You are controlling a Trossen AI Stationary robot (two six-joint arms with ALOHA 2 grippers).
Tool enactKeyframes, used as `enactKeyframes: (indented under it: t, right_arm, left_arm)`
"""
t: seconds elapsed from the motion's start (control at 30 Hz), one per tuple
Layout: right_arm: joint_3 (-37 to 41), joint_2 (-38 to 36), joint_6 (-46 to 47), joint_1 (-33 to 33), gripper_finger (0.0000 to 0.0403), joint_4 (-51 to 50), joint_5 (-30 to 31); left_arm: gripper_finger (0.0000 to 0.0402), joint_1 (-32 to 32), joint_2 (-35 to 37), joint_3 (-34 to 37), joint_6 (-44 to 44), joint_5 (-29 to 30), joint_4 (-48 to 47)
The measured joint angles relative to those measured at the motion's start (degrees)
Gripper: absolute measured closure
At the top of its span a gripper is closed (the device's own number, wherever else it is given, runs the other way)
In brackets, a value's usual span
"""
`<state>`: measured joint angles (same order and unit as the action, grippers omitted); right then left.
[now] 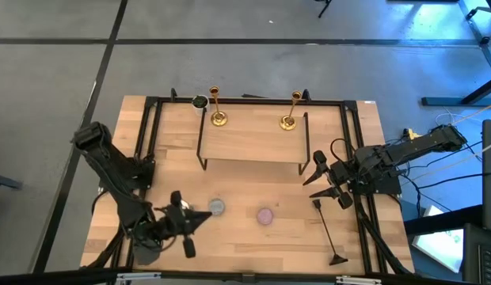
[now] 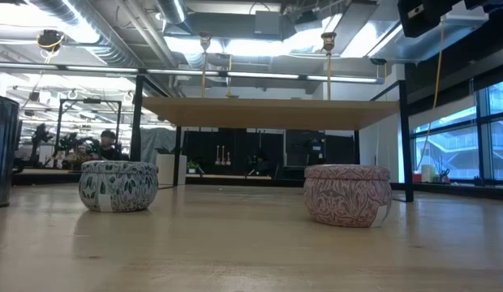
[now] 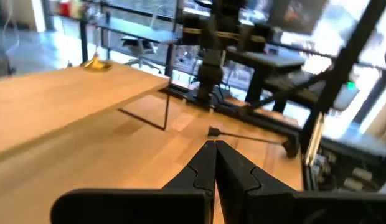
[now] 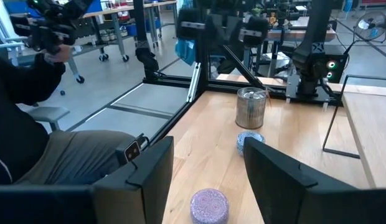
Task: Pick & Place candle stick holders
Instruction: Put the blue scented candle on the shelf
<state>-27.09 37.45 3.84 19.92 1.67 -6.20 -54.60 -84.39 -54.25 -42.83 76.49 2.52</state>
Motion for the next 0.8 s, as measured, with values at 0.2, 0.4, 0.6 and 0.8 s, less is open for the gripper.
enactKeyframes:
  t: [0.2, 0.4, 0.6, 0.8]
  right_arm:
    - [0.0, 0.0, 0.0, 0.0, 0.0206, 0.4, 0.0]
    - [0.0, 0.0, -0.2, 0.0, 0.0206, 0.3, 0.0]
    - [0.0, 0.0, 0.3, 0.0, 0.0206, -1.0, 0.2]
    - [0.0, 0.0, 0.4, 0.0, 0.0207, -1.5, 0.2]
  left_arm:
    - [0.0391, 3.7, 2.1, 2.3, -0.7, -8.4, -0.3]
    - [0.0365, 9.8, 2.3, 1.6, 1.8, -23.3, -0.8]
    - [0.0323, 15.0, 2.3, -4.1, -1.4, -35.8, -9.3]
    - [0.0288, 15.4, 2.3, -7.3, -5.3, -39.8, -22.7]
